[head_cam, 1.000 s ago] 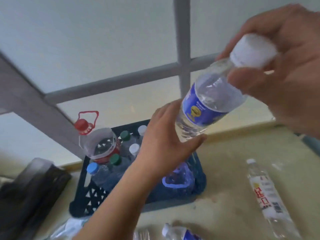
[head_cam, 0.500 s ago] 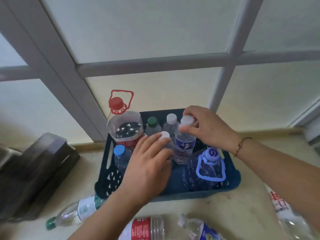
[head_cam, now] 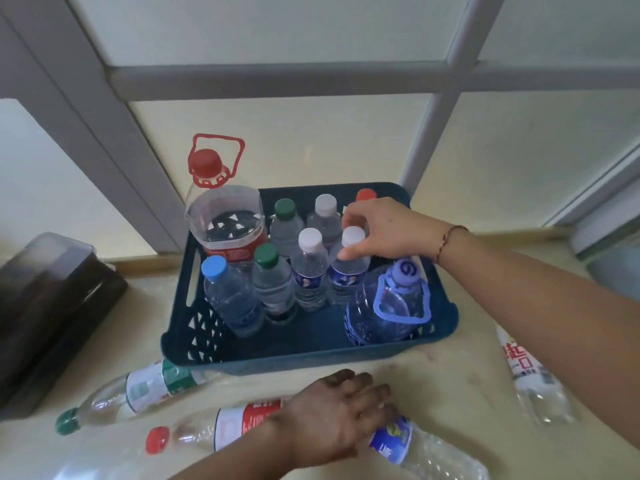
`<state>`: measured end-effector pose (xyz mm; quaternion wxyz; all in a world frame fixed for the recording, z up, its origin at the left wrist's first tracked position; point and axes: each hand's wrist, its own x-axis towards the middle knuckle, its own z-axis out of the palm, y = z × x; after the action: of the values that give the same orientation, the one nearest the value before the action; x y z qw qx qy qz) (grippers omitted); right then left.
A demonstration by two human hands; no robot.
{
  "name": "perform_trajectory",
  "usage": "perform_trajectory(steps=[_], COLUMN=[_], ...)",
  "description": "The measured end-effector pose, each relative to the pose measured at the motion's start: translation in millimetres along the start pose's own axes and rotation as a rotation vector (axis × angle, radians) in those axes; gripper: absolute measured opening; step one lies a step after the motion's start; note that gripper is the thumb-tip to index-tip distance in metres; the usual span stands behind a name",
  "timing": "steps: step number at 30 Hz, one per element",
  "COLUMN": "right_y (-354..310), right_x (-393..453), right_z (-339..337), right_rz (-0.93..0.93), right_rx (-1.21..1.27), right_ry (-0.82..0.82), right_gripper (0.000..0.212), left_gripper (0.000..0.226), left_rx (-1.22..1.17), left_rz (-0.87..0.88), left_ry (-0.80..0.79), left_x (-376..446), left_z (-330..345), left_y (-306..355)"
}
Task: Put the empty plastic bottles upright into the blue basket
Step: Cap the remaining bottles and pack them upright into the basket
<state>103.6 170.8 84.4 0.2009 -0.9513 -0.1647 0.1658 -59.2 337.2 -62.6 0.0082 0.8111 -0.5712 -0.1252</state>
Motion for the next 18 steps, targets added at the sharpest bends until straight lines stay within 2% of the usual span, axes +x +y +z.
perform_trajectory(steps=[1,2,4,6,7,8,9,11,13,15,16,18], right_y=[-2.6,-4.2,-7.4,-9.2,-4.3,3.9,16.2,47.4,69.9,82.7,84.7,86.2], right_x=[-9.9,-24.9,-74.5,-134.5,-161.2,-182.9,-199.5,-219.6,-227.4,-231.8,-232.9,-237.7], right_z=[-7.3,-14.7,-26.3,-20.9,-8.0,11.8,36.4,91.1,134.9,163.3,168.6,168.3], right_rz=[0.004,0.008,-0.02,-0.16,-0.215,-0.218,-0.181,-0.04,0.113,0.128,0.119,0.109], right_rx=[-0.091,-0.188,-0.232,0.044,0.149,0.198,0.229,0.273,0.217,0.199,0.215,0.265], right_ry=[0.008,0.062,0.34,0.691,0.818,0.871,0.84,0.601,0.244,0.002,-0.055,-0.027], right_gripper=[0.043,0.046,0.043,0.027,0.019,0.013,0.011,0.011,0.038,0.077,0.091,0.097], left_gripper=[0.08,0.09,0.086,0.076,0.073,0.071,0.069,0.066,0.073,0.085,0.087,0.087], left_rx=[-0.008,-0.002,-0.053,-0.139,-0.173,-0.208,-0.252,-0.317,-0.393,-0.553,-0.643,-0.765], left_rz=[-0.065,-0.119,-0.213,-0.274,-0.304,-0.322,-0.328,-0.355,-0.389,-0.442,-0.456,-0.434], left_ry=[-0.122,-0.17,-0.197,-0.202,-0.195,-0.187,-0.161,-0.095,0.005,0.134,0.202,0.363], left_x=[5.3,10.8,22.3,28.3,29.9,30.4,30.3,28.5,26.2,25.5,28.2,40.1], left_z=[6.2,9.4,11.8,13.7,12.7,12.1,9.9,5.2,-4.7,-15.6,-20.2,-23.8], left_y=[2.1,3.7,6.4,5.5,5.3,3.5,2.2,3.4,9.4,21.3,27.9,42.7])
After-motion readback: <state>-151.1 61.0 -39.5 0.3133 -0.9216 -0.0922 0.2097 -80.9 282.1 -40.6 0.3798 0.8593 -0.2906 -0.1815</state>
